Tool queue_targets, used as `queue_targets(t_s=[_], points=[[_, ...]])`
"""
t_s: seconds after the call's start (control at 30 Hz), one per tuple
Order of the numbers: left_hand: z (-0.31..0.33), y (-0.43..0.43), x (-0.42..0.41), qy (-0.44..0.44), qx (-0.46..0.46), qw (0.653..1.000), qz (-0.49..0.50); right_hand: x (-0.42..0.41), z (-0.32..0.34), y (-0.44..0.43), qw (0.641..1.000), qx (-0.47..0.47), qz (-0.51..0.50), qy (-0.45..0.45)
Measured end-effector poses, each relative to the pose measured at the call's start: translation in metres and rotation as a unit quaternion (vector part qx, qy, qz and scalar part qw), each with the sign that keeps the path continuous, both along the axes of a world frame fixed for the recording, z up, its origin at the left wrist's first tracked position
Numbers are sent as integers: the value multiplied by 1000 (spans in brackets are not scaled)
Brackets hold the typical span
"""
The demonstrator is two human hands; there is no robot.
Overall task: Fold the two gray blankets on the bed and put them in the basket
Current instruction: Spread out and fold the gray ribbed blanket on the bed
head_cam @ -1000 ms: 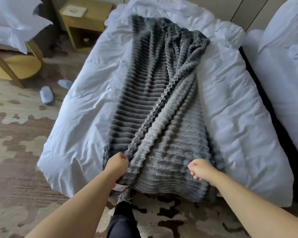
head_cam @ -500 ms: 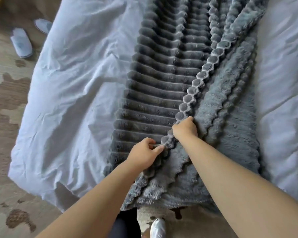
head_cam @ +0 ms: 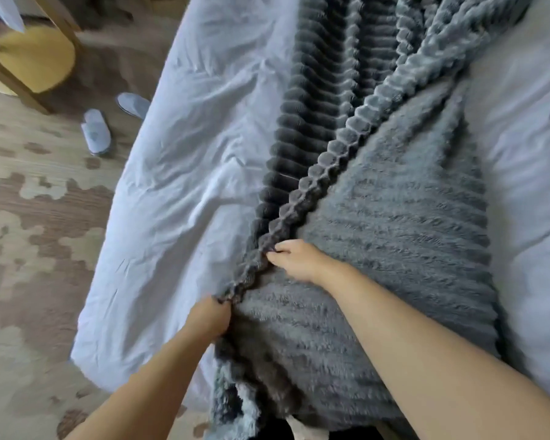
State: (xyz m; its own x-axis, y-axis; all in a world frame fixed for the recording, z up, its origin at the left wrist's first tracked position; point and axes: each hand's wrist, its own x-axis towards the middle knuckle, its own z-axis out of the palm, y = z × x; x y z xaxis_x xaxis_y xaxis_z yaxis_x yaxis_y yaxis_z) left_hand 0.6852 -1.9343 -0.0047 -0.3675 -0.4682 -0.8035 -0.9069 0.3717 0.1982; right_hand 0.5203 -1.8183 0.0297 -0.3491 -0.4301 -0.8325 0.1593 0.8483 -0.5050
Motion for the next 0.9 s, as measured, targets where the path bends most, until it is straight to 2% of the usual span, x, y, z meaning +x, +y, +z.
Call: queue_targets(t_s=[0.03,0.13,0.2,0.3,0.37,0.43,0.47,0.5,0.57,0.63,0.7,0.77,0.87,0.9], points=[[-4,0,0,15,-7,1000,-5,-4,-5,19,999,0,-2,39],[-9,8,-12,120,-33,992,25,-27,-8,86,982,-16,-113,150],[-7,15,-29,144,-17,988,54,-47,-10,140,960,44,-161,223],[-14,20,-60,173,-3,983,58,-80,-16,226,894,186,-237,331],[-22,21,-82,178,-27,984,17,-101,-20,276,843,252,-314,357],[-27,23,-103,145,-69,985,-59,-117,-27,309,819,305,-383,299],[-27,24,-112,125,-83,984,-93,-121,-30,318,822,302,-413,251],[-26,25,-118,116,-88,984,-107,-122,-33,322,830,259,-457,188],[-19,31,-127,127,-79,984,-93,-121,-33,327,826,146,-543,35],[-4,40,-130,170,-64,983,-17,-116,-21,327,850,119,-511,-53],[17,46,-127,204,-56,973,92,-116,3,329,873,102,-471,-79],[45,41,-117,233,-56,947,214,-115,33,339,866,56,-490,-79],[93,23,-89,241,-124,901,338,-107,71,371,799,11,-601,24],[107,20,-79,232,-139,890,367,-100,80,380,794,18,-605,64]])
